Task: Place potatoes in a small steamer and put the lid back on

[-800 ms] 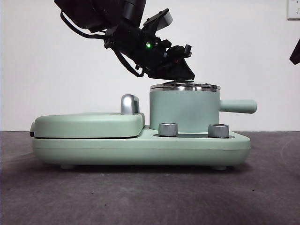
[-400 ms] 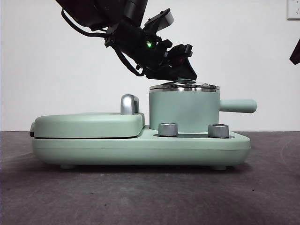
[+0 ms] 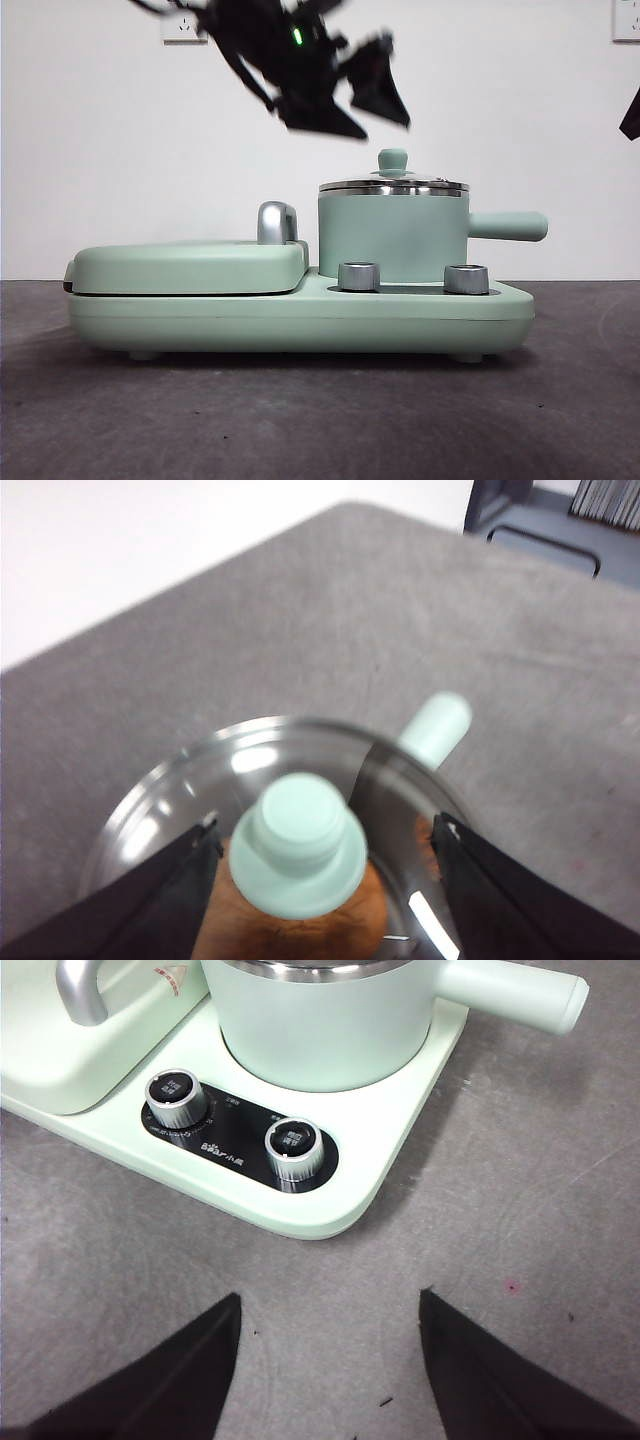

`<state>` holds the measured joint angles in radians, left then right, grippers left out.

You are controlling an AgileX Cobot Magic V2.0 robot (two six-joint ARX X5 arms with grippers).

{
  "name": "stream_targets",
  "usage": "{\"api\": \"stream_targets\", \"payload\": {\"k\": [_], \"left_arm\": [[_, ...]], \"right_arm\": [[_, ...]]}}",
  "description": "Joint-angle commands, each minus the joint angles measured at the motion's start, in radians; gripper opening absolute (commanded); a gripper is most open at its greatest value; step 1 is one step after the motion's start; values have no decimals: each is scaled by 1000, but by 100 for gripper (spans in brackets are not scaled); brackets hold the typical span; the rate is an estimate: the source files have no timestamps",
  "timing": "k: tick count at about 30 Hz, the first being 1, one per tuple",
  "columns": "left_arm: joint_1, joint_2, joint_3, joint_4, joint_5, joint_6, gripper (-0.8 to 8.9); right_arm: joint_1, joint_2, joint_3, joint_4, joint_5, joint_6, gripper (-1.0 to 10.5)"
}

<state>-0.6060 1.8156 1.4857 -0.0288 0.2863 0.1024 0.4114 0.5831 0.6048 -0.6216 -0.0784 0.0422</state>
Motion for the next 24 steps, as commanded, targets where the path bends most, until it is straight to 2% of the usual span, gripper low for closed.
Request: {"api": "stream_targets", "payload": {"k": [1,7,11,17,24], "left_arm": [[13,-42,16,-25,-1,-52,339],[53,-151,-23,-101,11,-80,328],[74,-243,-95,-99,28,-82,279],[117,-423,-274,-107,27,-102,279],[191,-657,-525,-111,24,-170,279]], "right_arm": [[5,3,3,5,1,7,272],[5,3,3,5,1,7,272],[5,3,3,7,1,7,272],[5,4,3,8,0,7,272],[5,4,3,8,0,7,272]]}}
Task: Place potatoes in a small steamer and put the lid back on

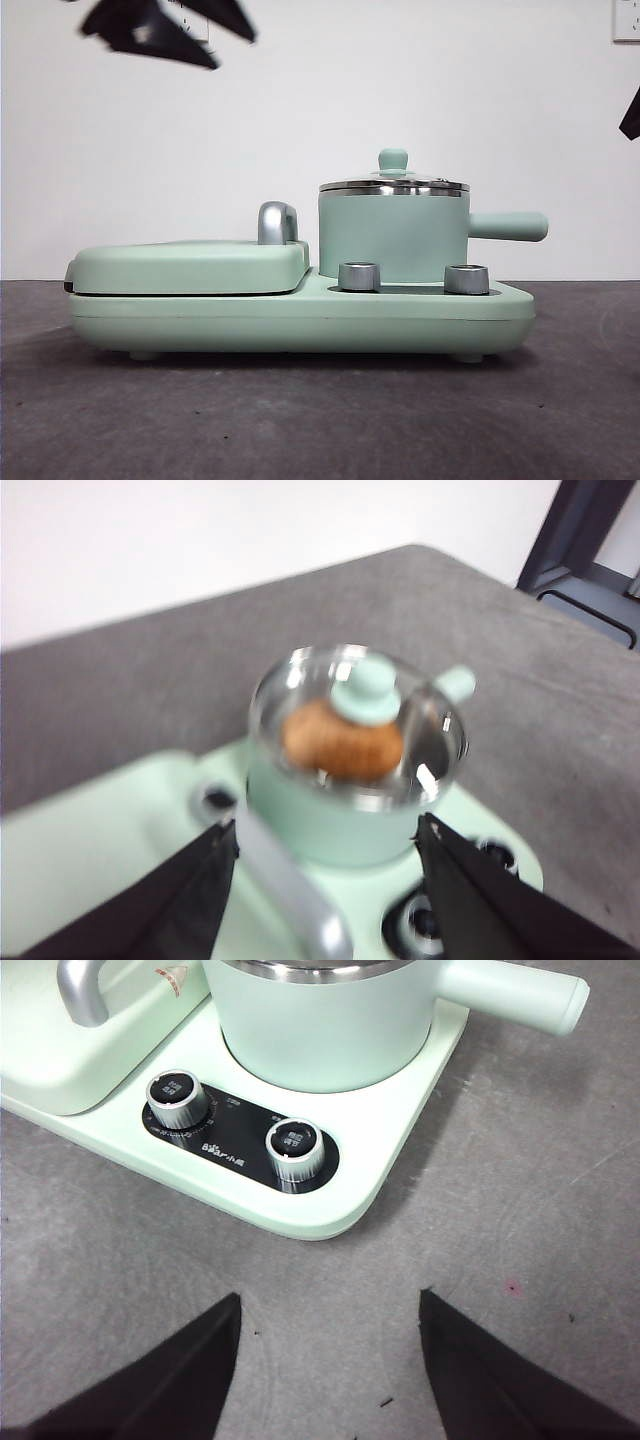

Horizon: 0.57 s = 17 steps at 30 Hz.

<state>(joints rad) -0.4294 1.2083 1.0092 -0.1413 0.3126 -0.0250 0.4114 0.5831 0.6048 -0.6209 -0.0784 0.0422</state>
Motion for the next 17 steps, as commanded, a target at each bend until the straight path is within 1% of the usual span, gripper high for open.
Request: {"api": "stream_targets", "payload": {"k": [1,3,6,11,17], "left_arm": [[26,-80,-77,-3,-2,-52,279],[46,-140,-128,-16,-2,-69,279],[76,-214,-177,-62,-5,-71,279],[111,-296,-213,-160,-6,-75,279],[117,-320,-212,-235,-5,-163,279]], "right_arm": [[5,4,3,7,0,7,272],[5,4,3,7,0,7,272],[5,4,3,7,0,7,272],[5,3,3,7,0,8,272],[5,1,4,-11,-3,11,273]]}}
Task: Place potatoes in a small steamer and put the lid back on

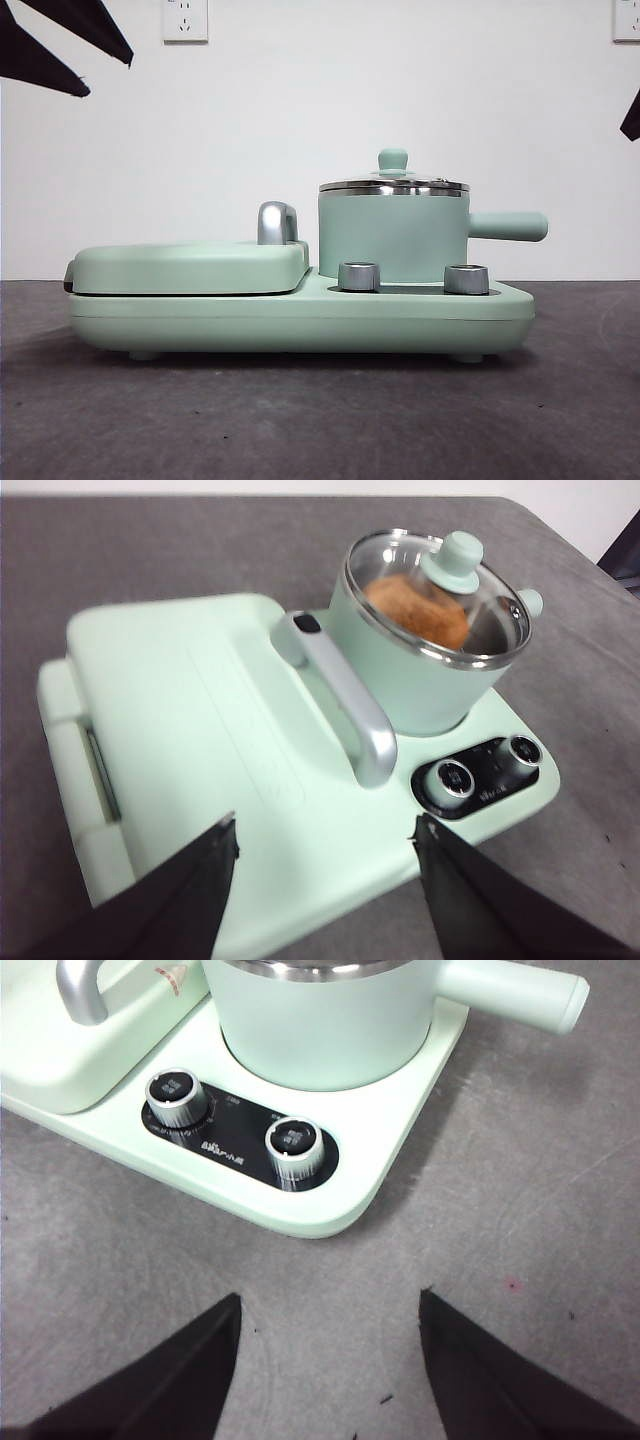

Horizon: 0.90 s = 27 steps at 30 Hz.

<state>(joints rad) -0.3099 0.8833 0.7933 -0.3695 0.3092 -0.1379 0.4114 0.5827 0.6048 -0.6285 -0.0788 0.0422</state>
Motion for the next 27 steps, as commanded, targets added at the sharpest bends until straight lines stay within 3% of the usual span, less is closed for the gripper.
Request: {"api": "stream_targets", "payload": {"k": [1,7,9,10,27], "left_arm": [[-4,5,3,-10,-2,-70,279],[-5,5,3,3,-2,-81,251],[-5,3,4,1,-2,-86,-16],[-5,2,4,2,-2,-94,6],[-11,-13,4,-37,13,-89,6]], "right_arm": [[5,-2,4,-4,-2,10,273],[5,-11,4,4,0,11,227],[5,-11,4,-10,-7,9,-20],[5,-11,4,-10,-7,9,25],[5,-11,4,7,-25,10,19]]}}
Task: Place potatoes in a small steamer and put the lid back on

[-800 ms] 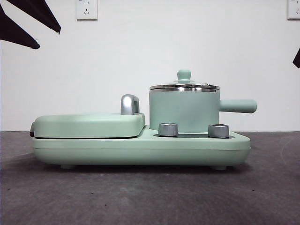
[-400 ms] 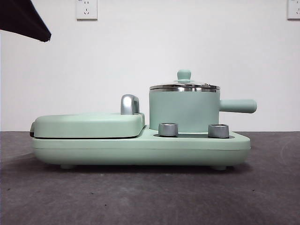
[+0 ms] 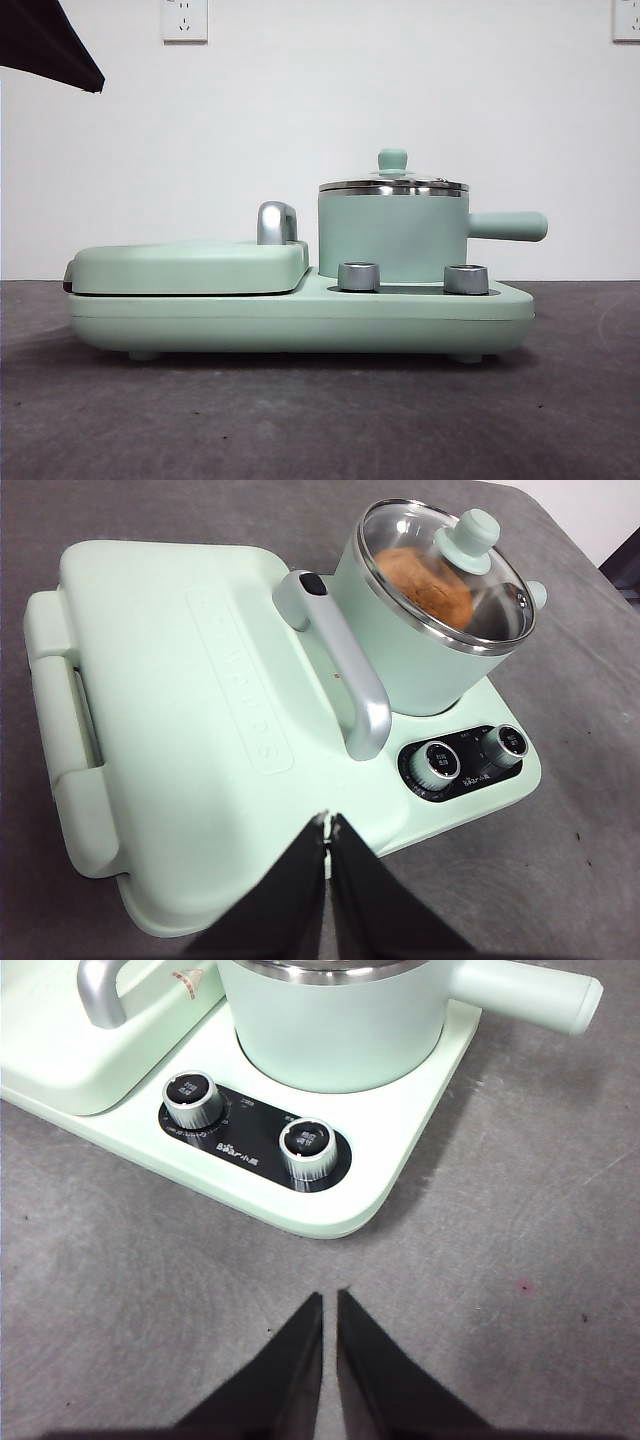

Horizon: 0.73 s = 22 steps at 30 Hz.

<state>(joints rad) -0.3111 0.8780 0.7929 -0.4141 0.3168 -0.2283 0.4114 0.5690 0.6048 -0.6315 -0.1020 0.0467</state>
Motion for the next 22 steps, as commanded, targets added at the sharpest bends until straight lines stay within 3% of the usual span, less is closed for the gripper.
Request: {"api": "stream_targets", "payload": {"k": [1,3,8,13,22], "left_arm": [[-10,-21,4,3,2,26,6],[-8,-55,-7,5,-37,109,6],[21,-259,-223,169,-126,134,6],[148,-523,-518,325,-204,169,6],[277,-823,-761,318,-267,164,6]], "right_arm": [[5,3,4,10,-2,5,19],[5,3,4,11,-2,5,19],[5,3,4,10,-2,5,19],[5,3,4,10,-2,5,19],[5,3,4,10,-2,5,19]]}}
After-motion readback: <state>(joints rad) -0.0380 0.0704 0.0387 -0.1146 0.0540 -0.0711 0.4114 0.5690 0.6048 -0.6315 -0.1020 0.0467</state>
